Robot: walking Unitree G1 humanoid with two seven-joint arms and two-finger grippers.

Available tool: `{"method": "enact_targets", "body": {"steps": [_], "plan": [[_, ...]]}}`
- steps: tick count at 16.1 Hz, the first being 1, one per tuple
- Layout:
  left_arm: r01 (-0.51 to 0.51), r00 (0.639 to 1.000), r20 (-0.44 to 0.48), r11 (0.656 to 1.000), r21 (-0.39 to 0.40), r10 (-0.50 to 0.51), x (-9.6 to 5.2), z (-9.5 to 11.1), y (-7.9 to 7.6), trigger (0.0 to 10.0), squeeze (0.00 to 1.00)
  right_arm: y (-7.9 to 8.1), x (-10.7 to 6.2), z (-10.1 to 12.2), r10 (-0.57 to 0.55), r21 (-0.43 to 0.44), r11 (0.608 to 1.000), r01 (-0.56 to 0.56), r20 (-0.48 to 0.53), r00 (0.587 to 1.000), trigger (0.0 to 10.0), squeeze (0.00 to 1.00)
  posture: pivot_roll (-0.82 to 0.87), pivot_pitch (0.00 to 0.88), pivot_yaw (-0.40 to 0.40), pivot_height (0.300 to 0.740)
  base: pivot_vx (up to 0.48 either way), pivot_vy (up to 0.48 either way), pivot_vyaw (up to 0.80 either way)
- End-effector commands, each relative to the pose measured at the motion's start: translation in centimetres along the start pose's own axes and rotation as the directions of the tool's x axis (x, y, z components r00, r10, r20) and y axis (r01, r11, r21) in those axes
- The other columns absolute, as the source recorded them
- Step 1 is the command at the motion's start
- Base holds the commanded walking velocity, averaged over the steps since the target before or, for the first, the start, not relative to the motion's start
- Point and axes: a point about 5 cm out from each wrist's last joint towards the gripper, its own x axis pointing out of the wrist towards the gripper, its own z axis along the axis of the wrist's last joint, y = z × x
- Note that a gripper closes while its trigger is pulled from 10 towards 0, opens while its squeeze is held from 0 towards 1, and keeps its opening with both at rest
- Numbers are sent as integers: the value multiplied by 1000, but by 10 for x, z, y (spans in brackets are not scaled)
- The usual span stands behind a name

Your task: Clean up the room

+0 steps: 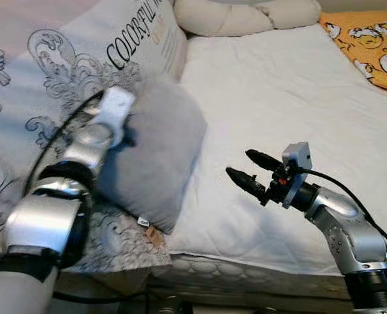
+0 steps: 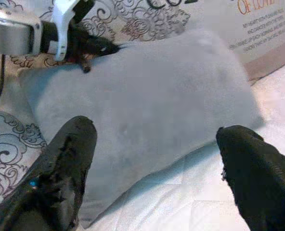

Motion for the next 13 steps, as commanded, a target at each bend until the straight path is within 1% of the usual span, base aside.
{"method": "enact_targets", "body": {"steps": [1, 2, 3, 4, 5, 7, 8, 9, 10, 11, 12, 13], "plan": [[-96, 995, -34, 995, -28, 95, -5, -7, 25, 10000, 0, 3, 0, 2, 19, 0, 1000, -19, 5, 1000, 10000, 1000, -20, 0, 171, 740, 0, 0, 0], [-113, 993, -25, 993, -46, 112, -6, -6, 30, 10000, 0, 3, 0, 2, 29, 0, 1000, -29, 4, 1000, 10000, 1000, -10, 0, 162, 740, 0, 0, 0], [-124, 992, 1, 992, -20, 124, -6, -4, 32, 10000, 0, 3, 1, 2, 37, -2, 999, -37, 2, 999, 10000, 1000, -10, 0, 162, 740, 0, 0, 0], [-87, 996, 19, 996, -35, 88, -6, -2, 28, 10000, 0, 3, 1, 2, 45, -5, 999, -45, -3, 999, 10000, 1000, -2, 0, 153, 740, 0, 0, 0], [-54, 997, 59, 996, -76, 58, -5, 1, 22, 10000, 0, 4, 3, 2, 48, -6, 999, -48, -5, 999, 10000, 1000, -1, 0, 151, 740, 0, 0, 0], [-16, 996, 89, 995, -103, 25, -4, 3, 15, 10000, 0, 5, 4, 2, 59, -9, 998, -59, -11, 998, 10000, 1000, 0, 0, 150, 740, 0, 0, 0], [33, 994, 103, 988, -149, -18, -4, 2, 10, 10000, 110, 6, 5, 2, 64, -11, 998, -64, -13, 998, 10000, 1000, -1, 0, 149, 740, 0, 0, 0], [65, 989, 141, 976, -207, -36, -4, 1, 6, 10000, 1000, 7, 6, 2, 74, -11, 997, -74, -13, 997, 10000, 1000, -3, 0, 149, 740, 0, 0, 0], [88, 983, 176, 965, -247, -44, -5, 4, 7, 10000, 1000, 8, 6, 2, 77, -11, 997, -77, -14, 997, 10000, 1000, -6, 0, 150, 740, 0, 0, 0], [92, 973, 227, 954, -286, -26, -6, 9, 9, 10000, 1000, 9, 5, 1, 81, -11, 997, -81, -16, 997, 10000, 1000, -7, 0, 150, 740, 0, 0, 0], [59, 952, 302, 946, -320, 43, -8, 17, 12, 10000, 1000, 10, 4, 1, 82, -9, 997, -82, -15, 996, 10000, 1000, -7, 0, 149, 740, 0, 0, 0], [59, 944, 323, 936, -347, 60, -9, 20, 13, 10000, 1000, 11, 4, 1, 83, -8, 997, -83, -14, 996, 10000, 1000, -7, 0, 148, 740, 0, 0, 0]]}}
